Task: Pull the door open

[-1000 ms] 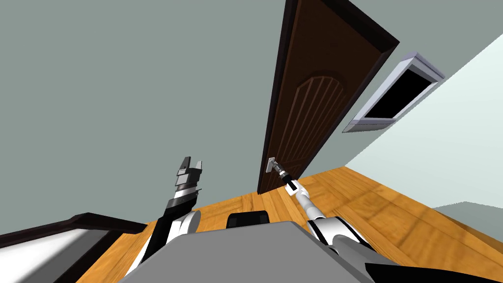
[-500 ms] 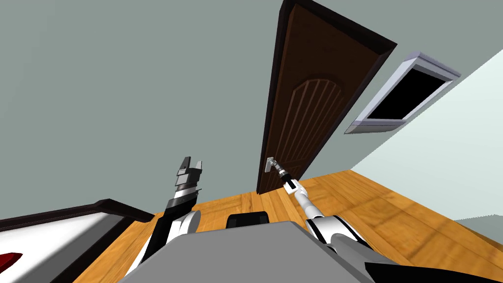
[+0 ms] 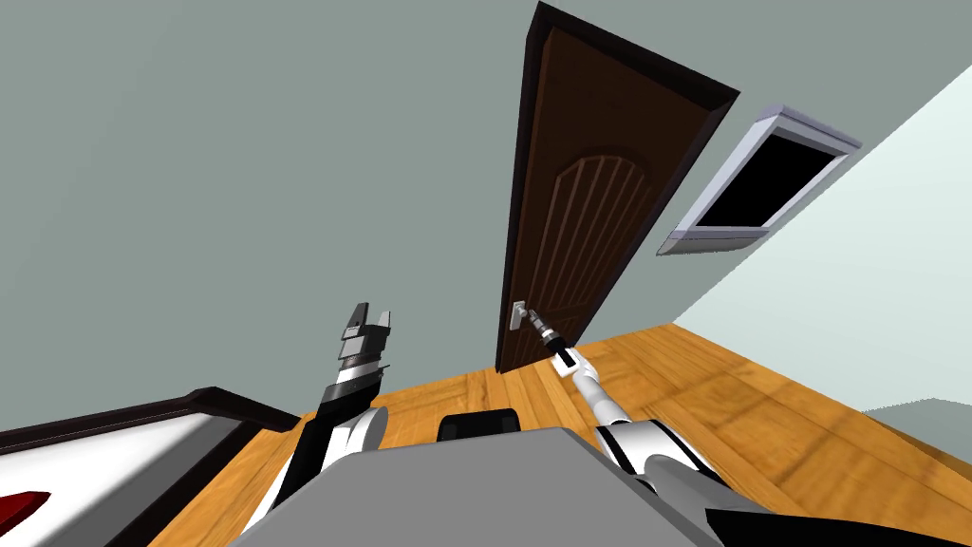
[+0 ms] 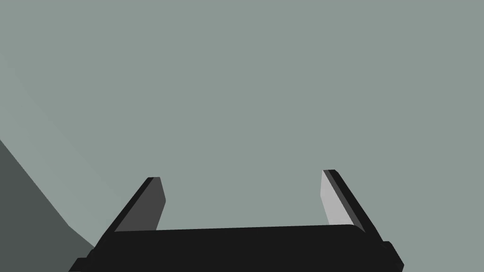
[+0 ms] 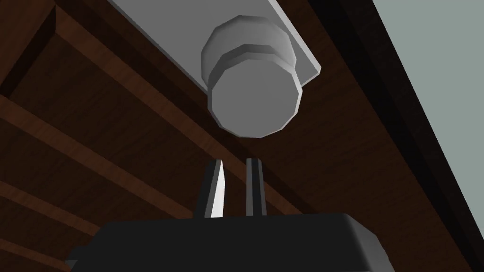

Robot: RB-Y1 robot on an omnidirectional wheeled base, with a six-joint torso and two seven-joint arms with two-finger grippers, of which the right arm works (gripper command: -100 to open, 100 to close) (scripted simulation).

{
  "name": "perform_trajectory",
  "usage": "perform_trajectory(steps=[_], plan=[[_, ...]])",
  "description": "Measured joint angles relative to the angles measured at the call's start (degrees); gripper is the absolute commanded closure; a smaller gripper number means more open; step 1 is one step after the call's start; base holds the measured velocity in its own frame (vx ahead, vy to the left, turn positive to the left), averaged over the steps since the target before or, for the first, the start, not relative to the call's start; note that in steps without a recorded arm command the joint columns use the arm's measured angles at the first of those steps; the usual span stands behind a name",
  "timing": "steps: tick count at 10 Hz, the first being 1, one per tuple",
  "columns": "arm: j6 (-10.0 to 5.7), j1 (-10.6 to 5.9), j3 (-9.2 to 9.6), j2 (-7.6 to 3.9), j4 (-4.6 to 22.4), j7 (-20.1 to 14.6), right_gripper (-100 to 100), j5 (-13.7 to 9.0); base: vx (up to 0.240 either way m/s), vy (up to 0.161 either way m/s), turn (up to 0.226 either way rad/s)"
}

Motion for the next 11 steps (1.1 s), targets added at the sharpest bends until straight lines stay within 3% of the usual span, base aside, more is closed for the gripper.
perform_trajectory(steps=[3, 11], plan=[[-0.53, 1.71, -0.21, -1.12, -1.5, 4.7, -100, 2.5, -0.043, 0.057, -0.065], [-2.43, 4.04, -0.75, -3.21, -2.3, 16.2, -100, 7.2, -0.036, 0.041, -0.057]])
